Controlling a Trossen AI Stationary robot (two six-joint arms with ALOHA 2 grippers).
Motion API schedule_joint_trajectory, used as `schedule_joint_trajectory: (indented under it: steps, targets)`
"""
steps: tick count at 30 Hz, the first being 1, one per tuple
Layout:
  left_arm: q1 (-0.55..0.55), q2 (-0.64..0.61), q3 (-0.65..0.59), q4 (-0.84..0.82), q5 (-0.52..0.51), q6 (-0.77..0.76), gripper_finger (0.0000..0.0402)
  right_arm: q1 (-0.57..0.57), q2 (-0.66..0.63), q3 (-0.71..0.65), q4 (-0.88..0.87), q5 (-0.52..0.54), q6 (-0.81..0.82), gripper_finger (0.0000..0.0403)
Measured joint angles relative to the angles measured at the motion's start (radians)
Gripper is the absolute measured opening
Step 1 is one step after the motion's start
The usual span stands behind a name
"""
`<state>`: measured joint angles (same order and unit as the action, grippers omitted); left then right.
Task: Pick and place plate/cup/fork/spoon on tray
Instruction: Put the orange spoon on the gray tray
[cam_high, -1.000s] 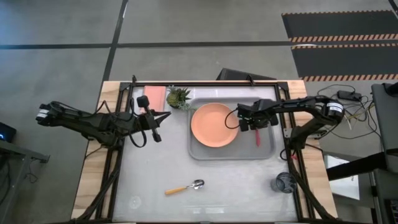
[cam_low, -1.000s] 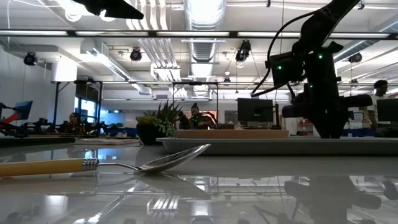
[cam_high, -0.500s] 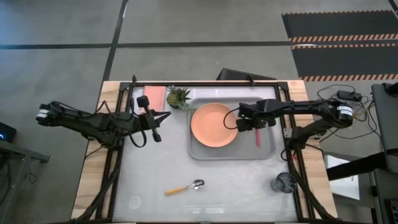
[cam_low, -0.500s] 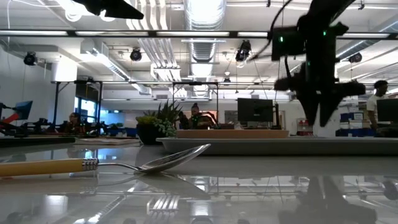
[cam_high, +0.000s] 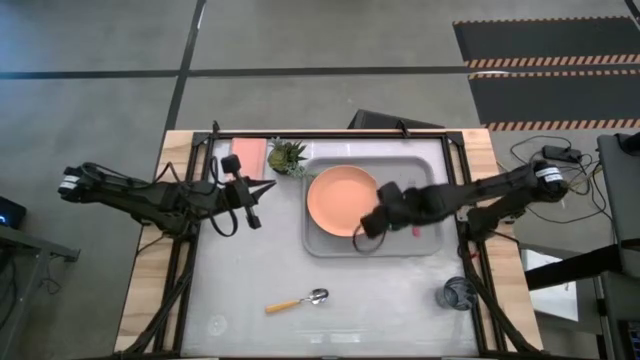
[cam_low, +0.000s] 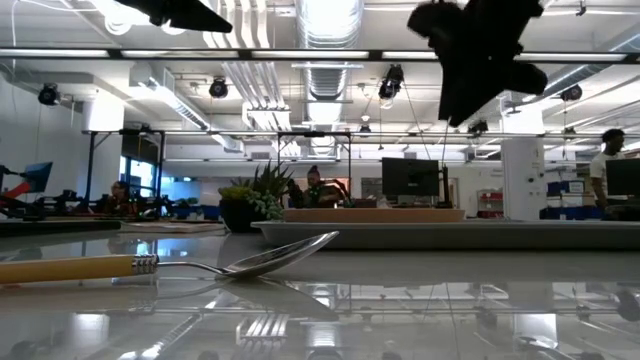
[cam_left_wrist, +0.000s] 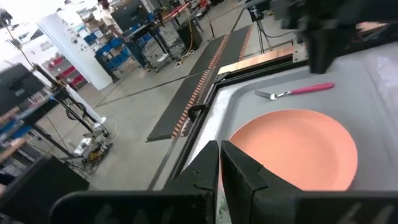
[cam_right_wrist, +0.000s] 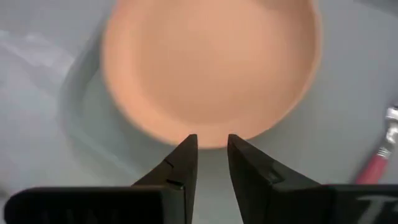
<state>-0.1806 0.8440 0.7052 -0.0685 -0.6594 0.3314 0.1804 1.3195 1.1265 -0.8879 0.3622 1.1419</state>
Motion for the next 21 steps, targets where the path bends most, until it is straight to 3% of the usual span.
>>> schedule_joint_trajectory:
  steps: [5,9,16,21]
  targets:
    - [-0.025,-0.001,0.0,0.0,0.015,-0.039,0.0,0.129,0.039,0.016,0.018,0.062,-0.037,0.0053]
    - [-0.063,0.0,0.005,0.001,0.111,-0.04,0.0,0.208,0.044,-0.015,0.084,0.071,-0.143,0.0028]
    - [-0.114,0.011,0.01,0.012,0.295,-0.068,0.0,0.298,0.029,-0.117,0.348,0.099,-0.479,0.0009]
    - [-0.131,0.054,0.017,0.027,0.309,-0.119,0.0,0.306,0.025,-0.22,0.627,0.113,-0.715,0.0008]
